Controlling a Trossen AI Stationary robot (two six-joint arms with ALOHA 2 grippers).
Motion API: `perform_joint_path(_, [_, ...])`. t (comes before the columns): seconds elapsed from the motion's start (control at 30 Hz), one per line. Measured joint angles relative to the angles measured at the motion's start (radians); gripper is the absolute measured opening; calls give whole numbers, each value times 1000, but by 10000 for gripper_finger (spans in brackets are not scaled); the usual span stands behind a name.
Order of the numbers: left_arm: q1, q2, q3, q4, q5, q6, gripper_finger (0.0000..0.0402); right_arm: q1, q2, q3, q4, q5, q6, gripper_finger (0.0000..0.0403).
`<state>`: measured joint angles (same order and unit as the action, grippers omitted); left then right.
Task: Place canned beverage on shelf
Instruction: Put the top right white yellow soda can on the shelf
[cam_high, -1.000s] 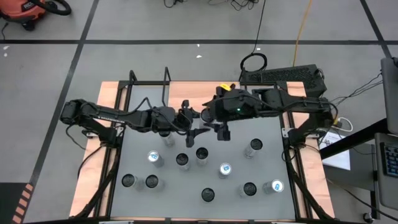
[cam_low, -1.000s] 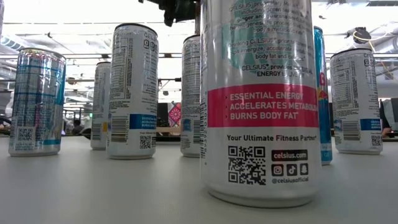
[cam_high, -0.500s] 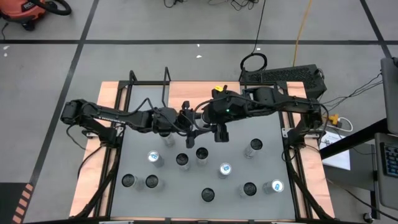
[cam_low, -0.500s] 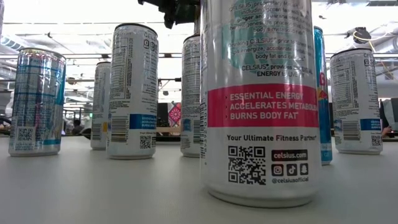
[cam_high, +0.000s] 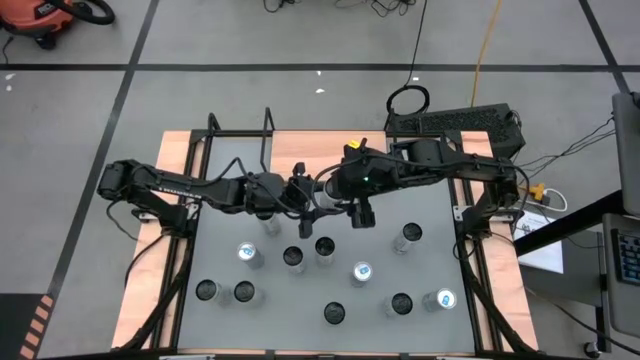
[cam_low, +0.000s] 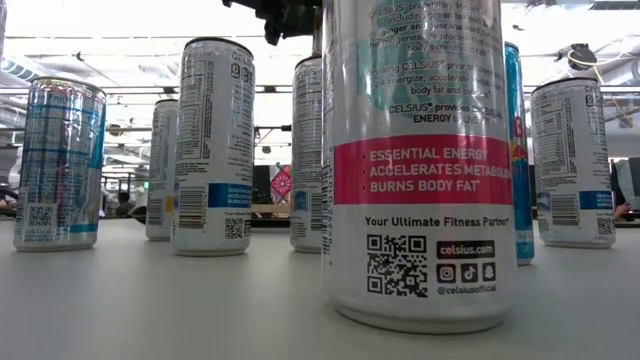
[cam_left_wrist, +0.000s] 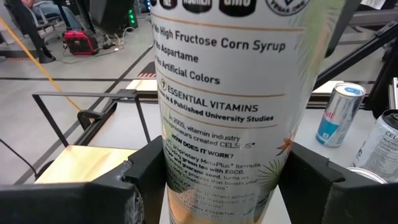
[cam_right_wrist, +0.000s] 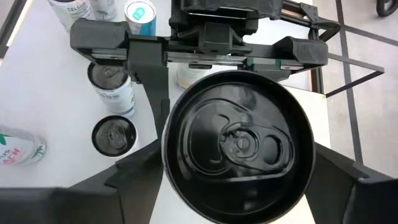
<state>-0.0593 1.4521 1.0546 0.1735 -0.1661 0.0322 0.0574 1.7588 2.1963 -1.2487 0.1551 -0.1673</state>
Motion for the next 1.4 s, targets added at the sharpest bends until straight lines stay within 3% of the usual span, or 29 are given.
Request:
perform_joint_path(0.17, [0, 0, 0, 0, 5, 0, 235, 0, 0, -1, 5, -2, -2, 277])
perform_joint_path(0.53, [0, -1, 0, -5, 5, -1, 251, -7, -2, -1, 10, -51, 10, 185])
perform_joint_path(0.83, [1, -1, 1, -8, 3, -1, 296, -41, -1, -2, -22, -66, 13, 190])
perform_joint_path(1.4, [2, -19, 2, -81, -83, -20, 300, -163, 0, -2, -52, -213, -55, 187])
